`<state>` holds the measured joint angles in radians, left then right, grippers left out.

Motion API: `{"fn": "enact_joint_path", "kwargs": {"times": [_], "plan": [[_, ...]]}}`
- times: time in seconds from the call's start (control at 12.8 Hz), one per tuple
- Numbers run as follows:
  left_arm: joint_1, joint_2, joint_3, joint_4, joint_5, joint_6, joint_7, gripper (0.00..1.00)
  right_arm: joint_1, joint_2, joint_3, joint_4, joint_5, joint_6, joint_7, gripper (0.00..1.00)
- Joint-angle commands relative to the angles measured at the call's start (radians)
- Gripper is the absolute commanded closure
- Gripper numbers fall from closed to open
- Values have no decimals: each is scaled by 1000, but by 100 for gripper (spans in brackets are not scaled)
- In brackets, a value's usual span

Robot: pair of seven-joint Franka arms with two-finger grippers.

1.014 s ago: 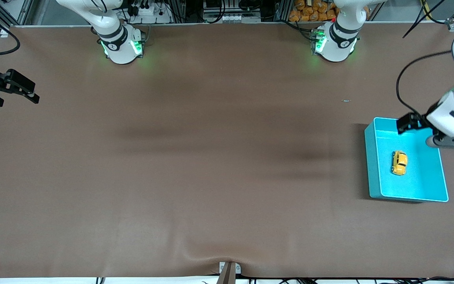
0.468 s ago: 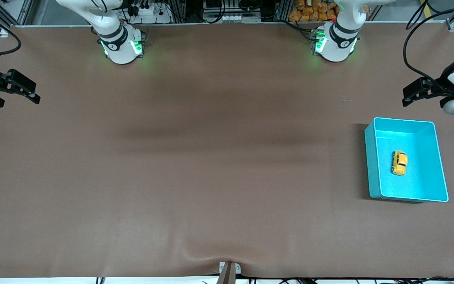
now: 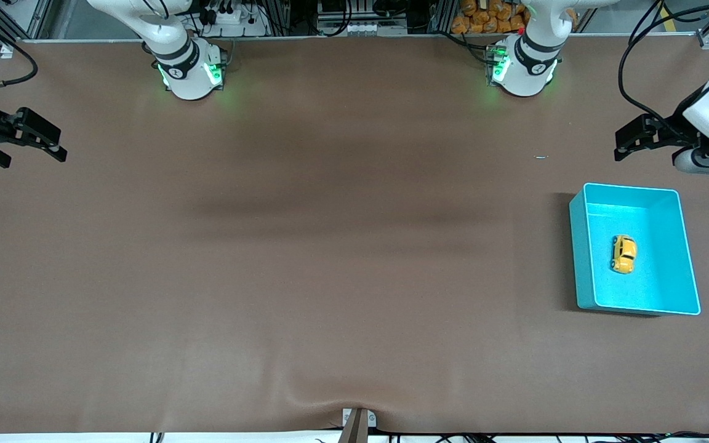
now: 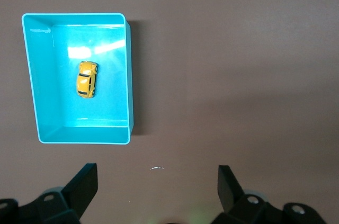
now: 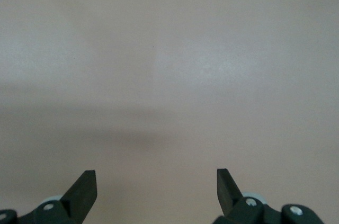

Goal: Wind and store yellow beetle car

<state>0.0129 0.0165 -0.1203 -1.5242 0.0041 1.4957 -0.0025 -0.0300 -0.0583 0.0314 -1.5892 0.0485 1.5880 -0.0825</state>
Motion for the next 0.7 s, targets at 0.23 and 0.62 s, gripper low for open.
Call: {"fn": "enact_joint_path", "kwargs": {"times": [0.23,0.62], "plan": [[4,-3,4,21,-7,-32,6,0,19,12,-5,8,-6,-6,20,0],[4,-3,7,21,-10,-32,9,0,19,12,-5,8,-10,-2,20,0]]}}
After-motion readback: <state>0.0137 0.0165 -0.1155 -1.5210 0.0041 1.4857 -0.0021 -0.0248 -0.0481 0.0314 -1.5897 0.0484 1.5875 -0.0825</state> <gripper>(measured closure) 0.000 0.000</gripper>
